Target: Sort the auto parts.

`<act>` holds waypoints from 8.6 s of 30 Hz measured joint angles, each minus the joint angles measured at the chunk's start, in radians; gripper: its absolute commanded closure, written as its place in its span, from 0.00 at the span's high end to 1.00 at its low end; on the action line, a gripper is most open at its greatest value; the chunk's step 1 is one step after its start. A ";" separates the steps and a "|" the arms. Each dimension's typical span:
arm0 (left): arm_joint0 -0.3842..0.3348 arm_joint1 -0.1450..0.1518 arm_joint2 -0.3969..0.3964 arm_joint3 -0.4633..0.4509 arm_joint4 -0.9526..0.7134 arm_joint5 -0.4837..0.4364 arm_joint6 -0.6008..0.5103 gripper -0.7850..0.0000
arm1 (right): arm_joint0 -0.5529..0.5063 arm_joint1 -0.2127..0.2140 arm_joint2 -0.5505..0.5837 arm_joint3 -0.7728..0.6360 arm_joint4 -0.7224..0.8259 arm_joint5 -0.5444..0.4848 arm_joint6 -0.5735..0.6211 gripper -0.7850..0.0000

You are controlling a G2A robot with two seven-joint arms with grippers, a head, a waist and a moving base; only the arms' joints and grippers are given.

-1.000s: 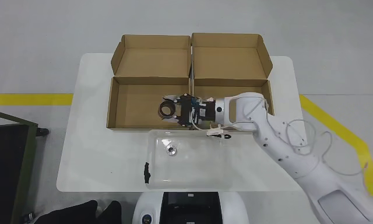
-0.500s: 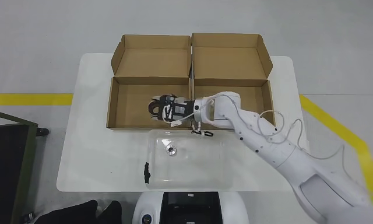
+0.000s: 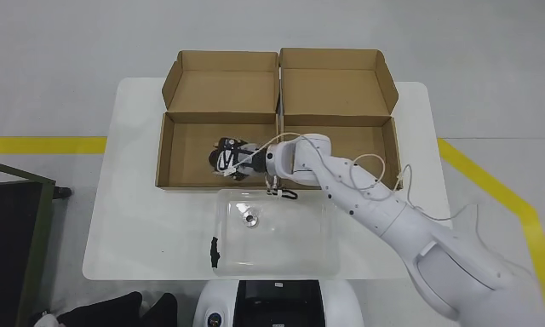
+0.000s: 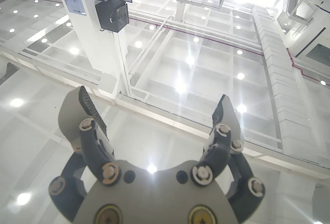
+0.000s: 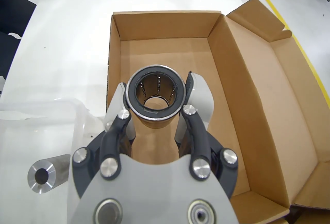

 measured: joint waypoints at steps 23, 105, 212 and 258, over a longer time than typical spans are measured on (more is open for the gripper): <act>0.000 0.000 0.000 0.000 0.000 0.000 0.000 1.00 | 0.031 -0.096 0.000 0.214 -0.049 -0.033 -0.044 1.00; 0.000 0.000 0.000 0.000 0.000 0.000 0.000 1.00 | -0.538 0.185 0.334 -0.491 -0.512 -0.254 0.072 0.58; 0.000 0.000 0.000 0.000 0.000 0.000 0.000 1.00 | -0.480 0.228 0.575 -0.786 -0.186 -0.192 -0.086 0.00; 0.000 0.000 0.000 0.000 0.000 0.000 0.000 1.00 | -0.167 0.083 0.242 -0.175 -0.188 -0.094 0.213 0.00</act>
